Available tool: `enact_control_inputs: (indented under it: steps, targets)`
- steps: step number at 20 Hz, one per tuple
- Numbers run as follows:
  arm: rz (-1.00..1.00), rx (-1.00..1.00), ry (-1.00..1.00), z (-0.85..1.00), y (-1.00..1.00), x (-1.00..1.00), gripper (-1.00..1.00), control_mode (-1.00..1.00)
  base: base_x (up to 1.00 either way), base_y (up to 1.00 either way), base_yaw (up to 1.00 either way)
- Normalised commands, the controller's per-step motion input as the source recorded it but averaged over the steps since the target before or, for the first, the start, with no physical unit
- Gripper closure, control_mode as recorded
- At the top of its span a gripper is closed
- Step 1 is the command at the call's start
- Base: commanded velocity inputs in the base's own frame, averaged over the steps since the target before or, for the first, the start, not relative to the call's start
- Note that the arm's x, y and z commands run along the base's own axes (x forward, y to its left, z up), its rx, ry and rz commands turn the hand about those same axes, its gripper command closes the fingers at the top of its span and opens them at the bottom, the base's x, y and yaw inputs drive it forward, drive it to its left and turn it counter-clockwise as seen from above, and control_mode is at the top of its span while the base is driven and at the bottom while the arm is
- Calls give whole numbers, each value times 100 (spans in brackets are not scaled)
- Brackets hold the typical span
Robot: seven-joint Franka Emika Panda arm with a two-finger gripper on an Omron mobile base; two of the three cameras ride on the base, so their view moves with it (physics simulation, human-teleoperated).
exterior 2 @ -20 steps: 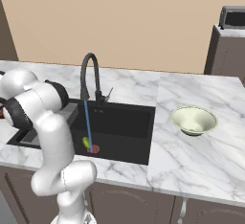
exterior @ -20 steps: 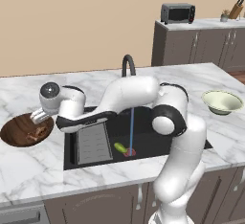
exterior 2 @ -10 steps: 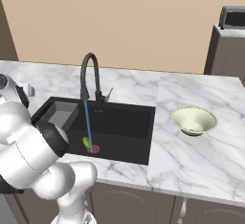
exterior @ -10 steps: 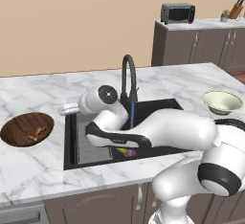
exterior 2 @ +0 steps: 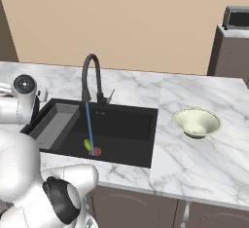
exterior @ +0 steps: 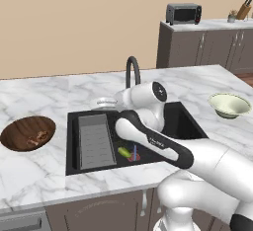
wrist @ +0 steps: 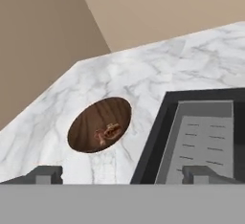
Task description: Pick the mushrooms from the sink and place them in one bowl. Place the mango in the other bowl. Then turn off the sink faucet.
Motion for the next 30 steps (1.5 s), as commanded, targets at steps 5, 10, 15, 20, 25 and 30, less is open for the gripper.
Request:
enact_control_inputs:
  steps: [5,10,15,20,25,30]
  targets:
    - [-4,0,13,32,-50,-51,-100,-100,0,0,0]
    - [-17,0,34,42,-48,-39,-100,-100,0,0,0]
    - [-11,0,33,23,-51,-23,-100,-100,0,0,0]
    - [0,-2,7,-10,-65,-16,-100,-100,0,0,0]
    - [0,-3,-2,-48,-79,-15,-100,-100,0,0,0]
    - [0,-4,-1,-51,-64,-2,-100,-100,0,0,0]
